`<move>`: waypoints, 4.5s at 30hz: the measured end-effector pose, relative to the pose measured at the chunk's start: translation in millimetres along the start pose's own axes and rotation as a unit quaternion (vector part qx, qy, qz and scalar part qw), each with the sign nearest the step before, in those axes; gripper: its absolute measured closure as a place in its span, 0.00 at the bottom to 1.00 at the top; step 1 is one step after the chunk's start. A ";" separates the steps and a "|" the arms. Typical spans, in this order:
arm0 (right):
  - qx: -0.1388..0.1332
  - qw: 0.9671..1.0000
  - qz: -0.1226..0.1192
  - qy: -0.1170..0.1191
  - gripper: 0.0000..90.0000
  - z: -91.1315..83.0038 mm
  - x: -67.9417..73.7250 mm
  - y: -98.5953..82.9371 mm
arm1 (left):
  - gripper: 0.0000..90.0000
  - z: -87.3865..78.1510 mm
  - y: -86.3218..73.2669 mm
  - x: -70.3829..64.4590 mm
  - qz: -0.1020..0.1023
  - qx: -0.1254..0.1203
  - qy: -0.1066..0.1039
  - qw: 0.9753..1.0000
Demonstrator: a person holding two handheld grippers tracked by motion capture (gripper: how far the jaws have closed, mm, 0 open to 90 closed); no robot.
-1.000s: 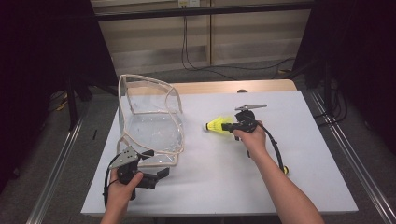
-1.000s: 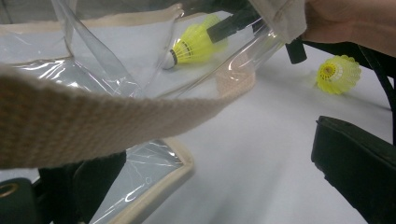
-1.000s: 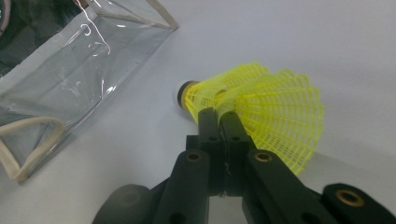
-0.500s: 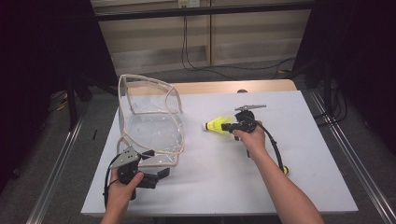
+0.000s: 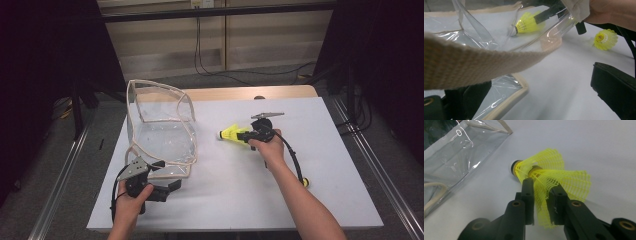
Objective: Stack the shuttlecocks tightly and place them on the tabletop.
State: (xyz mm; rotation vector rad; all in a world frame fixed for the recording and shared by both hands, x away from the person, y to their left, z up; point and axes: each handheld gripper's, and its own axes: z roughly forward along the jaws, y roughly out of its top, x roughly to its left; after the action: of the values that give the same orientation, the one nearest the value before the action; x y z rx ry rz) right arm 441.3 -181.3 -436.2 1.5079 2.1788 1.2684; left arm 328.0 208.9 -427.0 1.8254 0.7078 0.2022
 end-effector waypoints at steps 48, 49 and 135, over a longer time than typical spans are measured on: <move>-0.018 0.999 -0.006 -0.042 0.43 -24.5 0.9 6.9 | 0.04 -0.8 0.4 -1.3 0.000 -0.003 0.000 1.000; -0.018 0.999 -0.008 -0.044 0.43 -25.5 0.6 7.2 | 0.04 -0.8 0.5 -1.3 0.000 -0.003 0.000 1.000; -0.028 0.998 -0.052 -0.009 0.10 -107.1 4.9 -6.5 | 0.04 -0.9 1.5 -3.7 0.002 -0.001 -0.001 1.000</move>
State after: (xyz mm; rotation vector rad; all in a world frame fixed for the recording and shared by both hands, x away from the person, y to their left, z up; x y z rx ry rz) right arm 371.7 -234.6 -374.3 1.3606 2.1604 1.2670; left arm 325.2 207.2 -424.5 1.8239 0.7023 0.2029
